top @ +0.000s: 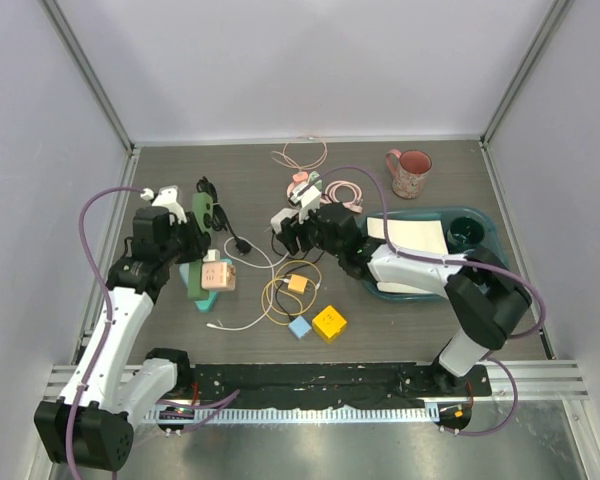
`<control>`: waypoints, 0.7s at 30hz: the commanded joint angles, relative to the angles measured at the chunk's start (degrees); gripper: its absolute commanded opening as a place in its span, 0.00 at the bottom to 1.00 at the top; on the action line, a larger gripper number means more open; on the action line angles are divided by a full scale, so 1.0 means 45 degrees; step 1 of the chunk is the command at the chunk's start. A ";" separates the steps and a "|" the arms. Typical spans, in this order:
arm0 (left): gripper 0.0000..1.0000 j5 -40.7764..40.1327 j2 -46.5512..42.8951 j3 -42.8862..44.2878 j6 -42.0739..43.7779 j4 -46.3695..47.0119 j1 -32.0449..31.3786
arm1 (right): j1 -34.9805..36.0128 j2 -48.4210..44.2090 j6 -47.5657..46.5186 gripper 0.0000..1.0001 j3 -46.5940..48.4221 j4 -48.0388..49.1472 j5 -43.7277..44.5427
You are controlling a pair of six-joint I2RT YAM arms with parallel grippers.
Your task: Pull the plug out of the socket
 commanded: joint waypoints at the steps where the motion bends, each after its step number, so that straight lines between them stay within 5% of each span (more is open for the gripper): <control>1: 0.00 -0.0150 -0.0274 0.0297 -0.0196 0.2178 0.0019 | -0.0045 0.1015 0.1115 0.06 0.1008 -0.0278 0.0553; 11: 0.00 -0.0366 -0.0137 0.0336 -0.0157 0.1944 0.0019 | -0.0143 0.2502 0.1682 0.27 0.1087 0.0131 0.1667; 15: 0.00 -0.0287 -0.0001 0.0375 -0.0060 0.1885 0.0019 | -0.0162 0.2523 0.1566 0.51 0.1087 -0.0005 0.1745; 21: 0.00 -0.0189 0.0098 0.0395 -0.0020 0.1807 0.0019 | -0.0162 0.1801 0.1253 0.67 0.0678 -0.0025 0.2038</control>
